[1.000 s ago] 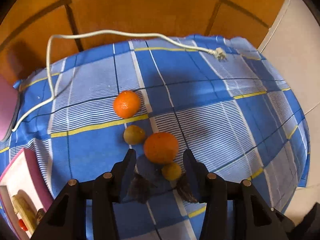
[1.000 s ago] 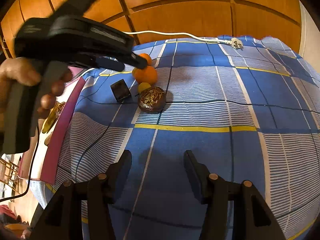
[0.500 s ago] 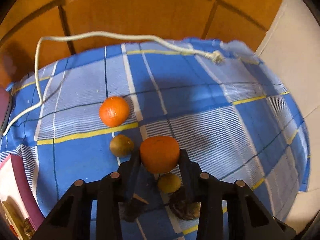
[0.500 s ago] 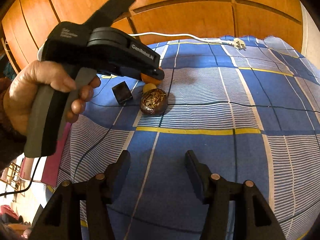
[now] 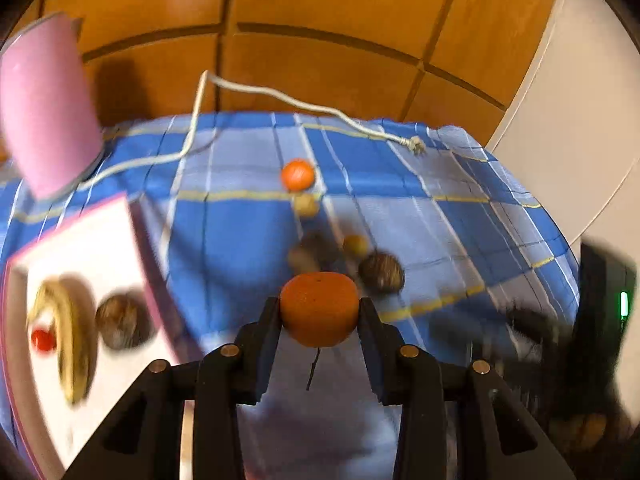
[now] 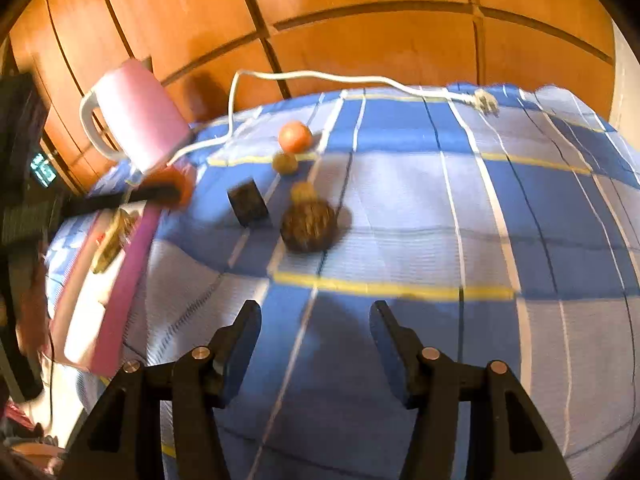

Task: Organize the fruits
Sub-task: 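Carry the mandarin into the tray and release while the right gripper grasps a small tan fruit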

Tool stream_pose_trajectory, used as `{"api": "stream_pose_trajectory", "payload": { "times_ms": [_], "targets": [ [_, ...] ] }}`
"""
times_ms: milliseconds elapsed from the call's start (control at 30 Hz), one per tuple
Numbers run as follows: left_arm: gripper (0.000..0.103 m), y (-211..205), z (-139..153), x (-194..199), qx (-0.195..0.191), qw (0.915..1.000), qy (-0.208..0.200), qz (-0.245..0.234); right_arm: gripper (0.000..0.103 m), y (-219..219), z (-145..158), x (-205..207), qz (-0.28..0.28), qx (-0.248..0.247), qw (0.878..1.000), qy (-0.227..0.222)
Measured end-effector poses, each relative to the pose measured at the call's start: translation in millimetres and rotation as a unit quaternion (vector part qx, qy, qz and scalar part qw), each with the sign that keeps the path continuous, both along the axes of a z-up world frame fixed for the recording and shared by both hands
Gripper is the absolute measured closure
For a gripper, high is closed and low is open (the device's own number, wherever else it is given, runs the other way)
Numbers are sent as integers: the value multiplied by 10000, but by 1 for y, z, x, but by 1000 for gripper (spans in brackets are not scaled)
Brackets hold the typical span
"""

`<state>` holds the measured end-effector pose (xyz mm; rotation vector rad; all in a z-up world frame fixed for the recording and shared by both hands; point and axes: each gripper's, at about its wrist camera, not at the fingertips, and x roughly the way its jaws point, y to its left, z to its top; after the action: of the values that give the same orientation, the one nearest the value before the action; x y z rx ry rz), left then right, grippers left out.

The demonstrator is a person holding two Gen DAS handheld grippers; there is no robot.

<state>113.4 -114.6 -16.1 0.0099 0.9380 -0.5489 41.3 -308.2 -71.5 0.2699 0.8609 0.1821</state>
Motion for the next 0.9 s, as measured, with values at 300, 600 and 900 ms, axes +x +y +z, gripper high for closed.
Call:
{"api": "stream_pose_trajectory", "payload": {
  "times_ms": [300, 600, 900],
  "targets": [
    [64, 43, -6, -28, -359, 9987, 158, 331, 65, 12, 21, 65, 573, -553, 9968, -120],
    [64, 87, -1, -44, -509, 9963, 53, 696, 66, 37, -8, 120, 1028, -1428, 9834, 443],
    [64, 152, -5, -54, -338, 9878, -37, 1521, 80, 50, -18, 135, 1119, -1632, 9785, 577]
  ]
}}
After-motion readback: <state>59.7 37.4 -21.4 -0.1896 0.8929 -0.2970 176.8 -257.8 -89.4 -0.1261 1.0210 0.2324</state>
